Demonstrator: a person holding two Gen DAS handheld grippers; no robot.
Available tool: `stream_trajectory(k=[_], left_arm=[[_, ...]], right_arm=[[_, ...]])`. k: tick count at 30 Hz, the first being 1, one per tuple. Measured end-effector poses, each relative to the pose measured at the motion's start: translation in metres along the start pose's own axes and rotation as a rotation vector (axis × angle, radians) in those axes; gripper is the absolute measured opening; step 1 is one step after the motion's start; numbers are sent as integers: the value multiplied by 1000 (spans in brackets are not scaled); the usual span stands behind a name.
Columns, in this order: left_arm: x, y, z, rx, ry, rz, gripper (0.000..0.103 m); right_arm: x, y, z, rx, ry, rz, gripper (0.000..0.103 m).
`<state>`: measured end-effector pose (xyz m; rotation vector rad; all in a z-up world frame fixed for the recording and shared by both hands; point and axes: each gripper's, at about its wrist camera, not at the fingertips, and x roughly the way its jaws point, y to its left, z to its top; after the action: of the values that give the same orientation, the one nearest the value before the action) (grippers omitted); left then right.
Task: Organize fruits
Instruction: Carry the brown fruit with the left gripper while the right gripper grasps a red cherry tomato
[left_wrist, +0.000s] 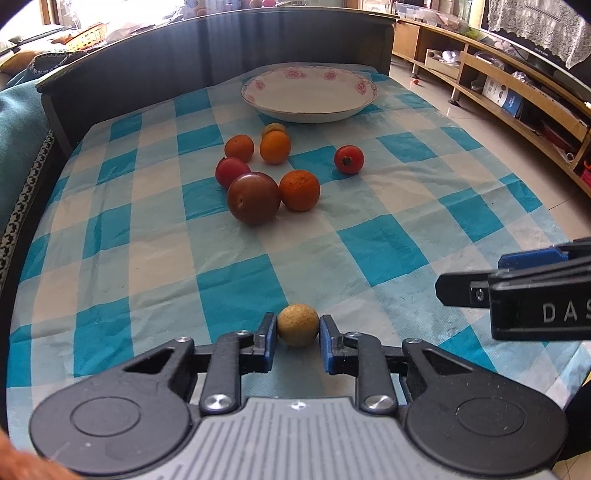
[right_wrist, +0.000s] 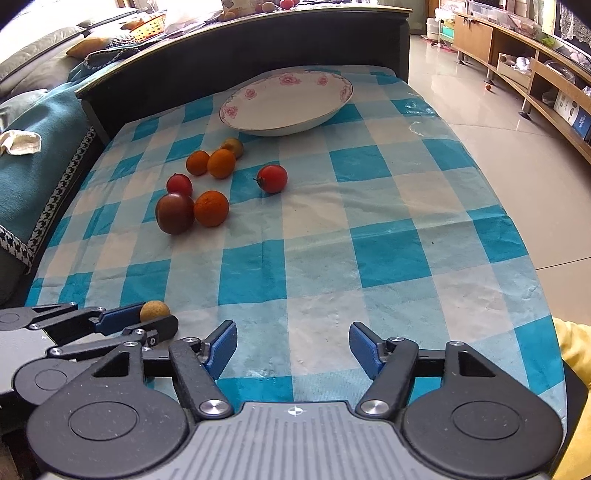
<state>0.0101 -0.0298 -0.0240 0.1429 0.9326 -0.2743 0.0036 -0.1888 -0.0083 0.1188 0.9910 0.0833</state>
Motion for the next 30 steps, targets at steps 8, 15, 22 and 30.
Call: stream_trajectory(k=[8,15,22,30], left_arm=[[-6,14,26,12,-18,-21,33],[1,29,57,16,-20,-62,33],[9,35,86,46,-29,-98,33],[19,44,104,26,-37,-110,33]], right_arm=[[2,1,29,-32,-33,27,61],[34,-2,68,-119,-36,25,55],[63,-1,99,-188,-28,58,46],[84,3,110,-235,-8,93,45]])
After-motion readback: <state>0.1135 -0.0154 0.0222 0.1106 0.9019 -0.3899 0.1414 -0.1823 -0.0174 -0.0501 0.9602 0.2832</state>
